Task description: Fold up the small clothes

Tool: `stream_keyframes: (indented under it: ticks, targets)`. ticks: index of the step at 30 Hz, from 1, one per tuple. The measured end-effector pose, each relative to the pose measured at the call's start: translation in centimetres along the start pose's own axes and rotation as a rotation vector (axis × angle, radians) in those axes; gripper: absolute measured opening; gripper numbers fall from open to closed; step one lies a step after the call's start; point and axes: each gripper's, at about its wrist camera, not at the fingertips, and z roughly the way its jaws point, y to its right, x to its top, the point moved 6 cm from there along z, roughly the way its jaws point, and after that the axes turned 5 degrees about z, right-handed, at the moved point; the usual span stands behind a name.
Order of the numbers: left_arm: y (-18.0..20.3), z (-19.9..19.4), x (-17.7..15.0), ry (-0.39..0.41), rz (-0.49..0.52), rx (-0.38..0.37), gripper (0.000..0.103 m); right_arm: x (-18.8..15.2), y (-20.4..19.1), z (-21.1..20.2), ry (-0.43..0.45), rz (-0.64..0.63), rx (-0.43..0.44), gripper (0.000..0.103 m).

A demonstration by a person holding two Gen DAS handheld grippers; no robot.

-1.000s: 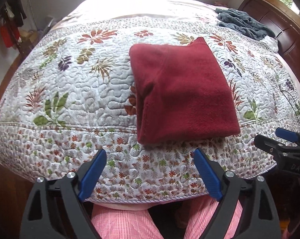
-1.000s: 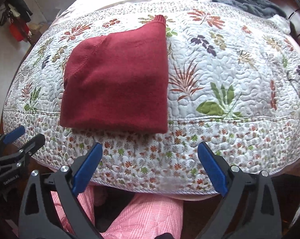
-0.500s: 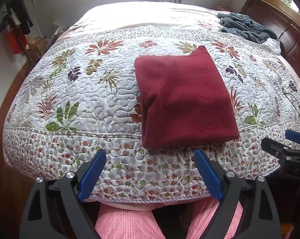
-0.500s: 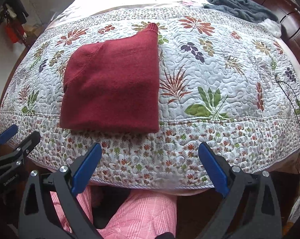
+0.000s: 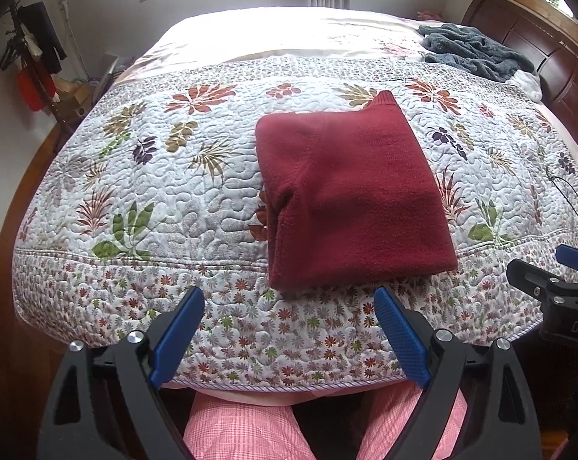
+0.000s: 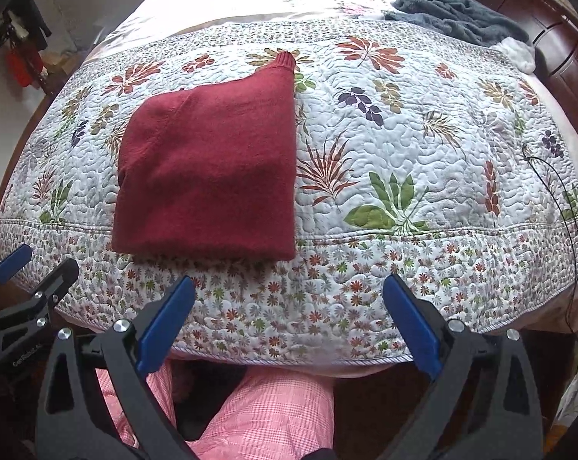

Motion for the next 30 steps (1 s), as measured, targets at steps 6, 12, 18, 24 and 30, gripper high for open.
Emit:
stream_keyframes:
  ticks: [6, 12, 18, 24, 30]
  targets:
    - [0.2, 0.4, 0.0, -0.006, 0.001, 0.010, 0.090, 0.1, 0.4, 0.7, -0.012, 0.004, -0.013, 0.098]
    - [0.0, 1.0, -0.2, -0.021, -0.010, 0.012, 0.090, 0.3, 0.2, 1.1, -0.018, -0.006, -0.020, 0.098]
    - [-0.2, 1.3, -0.3, -0.025, -0.015, 0.010, 0.090, 0.2, -0.1, 1.3, -0.026, -0.014, -0.026, 0.098]
    - [-0.2, 1.3, -0.4, -0.025, -0.017, 0.009, 0.090, 0.2, -0.1, 1.4, -0.030, -0.011, -0.028, 0.098]
    - [-0.1, 1.5, -0.4, -0.027, -0.009, 0.012, 0.090, 0.2, 0.1, 1.4, -0.029, -0.009, -0.028, 0.098]
